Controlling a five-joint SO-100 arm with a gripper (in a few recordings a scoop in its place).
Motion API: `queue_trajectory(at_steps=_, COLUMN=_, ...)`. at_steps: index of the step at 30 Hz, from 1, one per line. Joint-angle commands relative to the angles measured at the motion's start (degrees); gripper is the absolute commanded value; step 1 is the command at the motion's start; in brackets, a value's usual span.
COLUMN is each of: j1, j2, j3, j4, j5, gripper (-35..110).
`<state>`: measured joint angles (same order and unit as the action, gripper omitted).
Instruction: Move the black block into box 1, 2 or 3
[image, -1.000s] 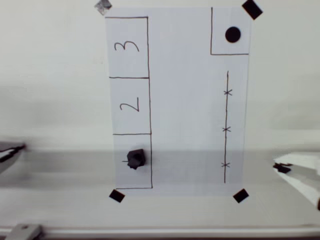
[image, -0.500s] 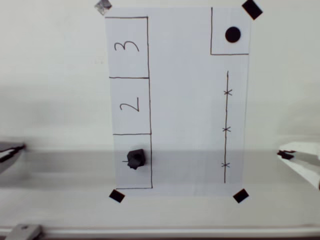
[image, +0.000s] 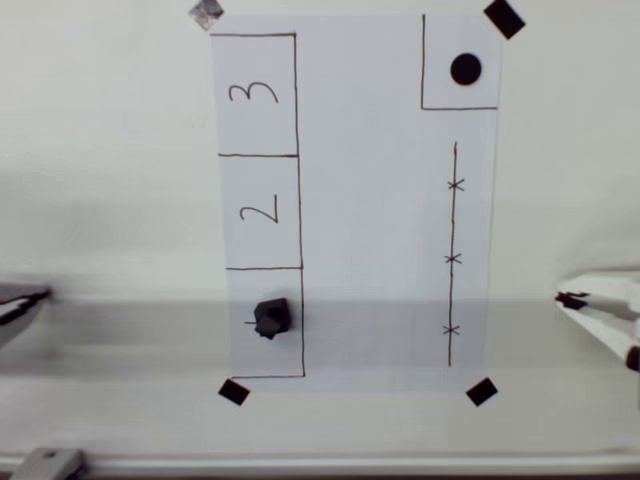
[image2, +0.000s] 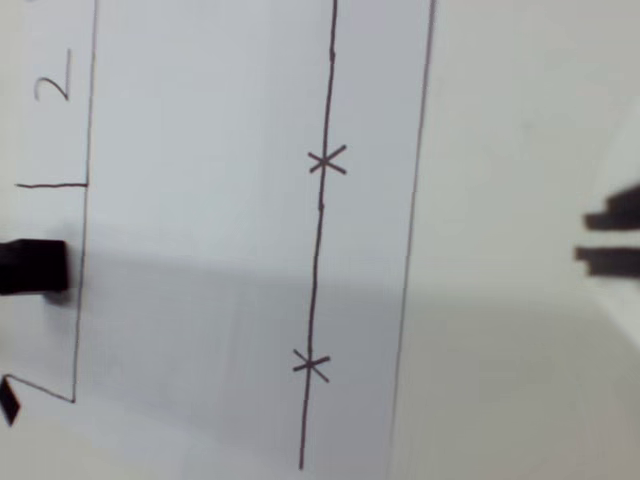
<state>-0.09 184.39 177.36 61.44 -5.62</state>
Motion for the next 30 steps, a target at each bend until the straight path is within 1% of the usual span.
queue_trajectory(at_steps=1, j1=-0.53, j2=0.79, j3=0.62, j4=2.20, j5=-0.53, gripper=0)
queue_trajectory(at_steps=5, j1=-0.35, j2=0.79, j3=0.62, j4=7.12, j5=-1.41, gripper=0)
queue_trajectory(at_steps=12, j1=-0.35, j2=0.79, j3=0.62, j4=14.94, j5=1.93, gripper=0)
queue_trajectory(at_steps=14, j1=-0.35, j2=0.79, j3=0.62, j4=15.38, j5=4.22, gripper=0)
queue_trajectory(at_steps=30, j1=-0.62, j2=0.79, j3=0.62, j4=15.38, j5=4.13, gripper=0)
